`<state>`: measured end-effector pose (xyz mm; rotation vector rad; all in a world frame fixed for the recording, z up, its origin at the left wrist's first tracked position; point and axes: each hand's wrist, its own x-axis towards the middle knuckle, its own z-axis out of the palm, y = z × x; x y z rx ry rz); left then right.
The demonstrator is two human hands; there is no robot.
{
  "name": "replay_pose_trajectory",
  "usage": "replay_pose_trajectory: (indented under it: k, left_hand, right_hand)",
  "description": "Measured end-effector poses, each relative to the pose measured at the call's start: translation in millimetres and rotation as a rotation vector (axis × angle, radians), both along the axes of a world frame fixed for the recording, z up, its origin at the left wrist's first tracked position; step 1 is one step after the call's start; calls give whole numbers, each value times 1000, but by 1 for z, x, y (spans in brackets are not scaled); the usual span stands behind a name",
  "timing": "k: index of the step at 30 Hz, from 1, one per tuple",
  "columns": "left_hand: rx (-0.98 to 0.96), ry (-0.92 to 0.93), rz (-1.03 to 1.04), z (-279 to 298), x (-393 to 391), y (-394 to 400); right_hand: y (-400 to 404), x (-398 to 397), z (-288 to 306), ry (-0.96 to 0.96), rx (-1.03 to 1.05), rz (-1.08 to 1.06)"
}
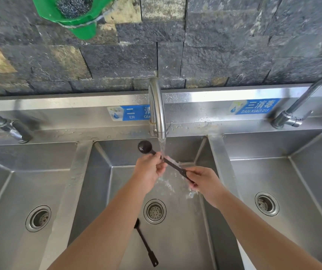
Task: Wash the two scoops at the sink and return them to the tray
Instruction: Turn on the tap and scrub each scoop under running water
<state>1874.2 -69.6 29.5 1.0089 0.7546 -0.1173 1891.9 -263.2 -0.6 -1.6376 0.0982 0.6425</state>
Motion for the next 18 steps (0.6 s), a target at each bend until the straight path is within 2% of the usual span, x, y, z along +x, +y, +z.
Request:
replay_pose_trajectory:
  k: [9,14,18]
  left_hand:
    - [-147,13,-15,-7,-16,-30]
    - [-167,51,78,0,-19,-17]
    - [-188,47,192,11,-19,8]
  right_hand:
    - [-35,-31,9,54,200,-190]
    - [-13,-24,17,186,385,-374]
    - [19,-10,19,253,521,-440]
